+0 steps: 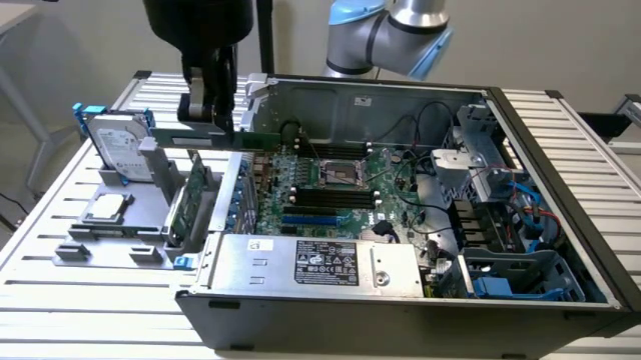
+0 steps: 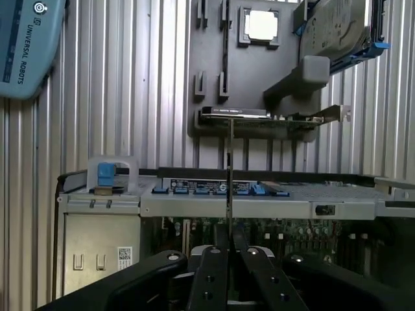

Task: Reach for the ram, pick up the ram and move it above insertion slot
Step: 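Pick up the ram and move it above insertion slot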

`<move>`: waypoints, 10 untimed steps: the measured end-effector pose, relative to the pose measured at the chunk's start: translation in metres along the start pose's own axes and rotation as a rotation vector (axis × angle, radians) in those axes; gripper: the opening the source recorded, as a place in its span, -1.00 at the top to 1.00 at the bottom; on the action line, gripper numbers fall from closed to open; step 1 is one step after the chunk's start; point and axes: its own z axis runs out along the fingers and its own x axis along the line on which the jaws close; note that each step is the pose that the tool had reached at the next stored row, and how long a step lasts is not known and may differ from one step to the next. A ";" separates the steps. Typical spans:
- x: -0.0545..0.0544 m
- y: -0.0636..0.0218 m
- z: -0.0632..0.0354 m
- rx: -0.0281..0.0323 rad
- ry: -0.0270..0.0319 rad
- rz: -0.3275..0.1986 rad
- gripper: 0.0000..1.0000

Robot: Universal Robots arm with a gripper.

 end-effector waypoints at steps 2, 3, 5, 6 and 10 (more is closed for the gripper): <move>-0.001 -0.0091 -0.0004 0.0001 0.0000 0.000 0.73; -0.001 -0.0137 -0.0005 0.0001 -0.0001 0.000 0.73; -0.002 -0.0226 -0.0009 0.0000 -0.0001 0.000 0.73; -0.003 -0.0273 -0.0011 0.0000 0.0000 0.000 0.73; -0.006 -0.0457 -0.0016 0.0001 0.0000 0.000 0.73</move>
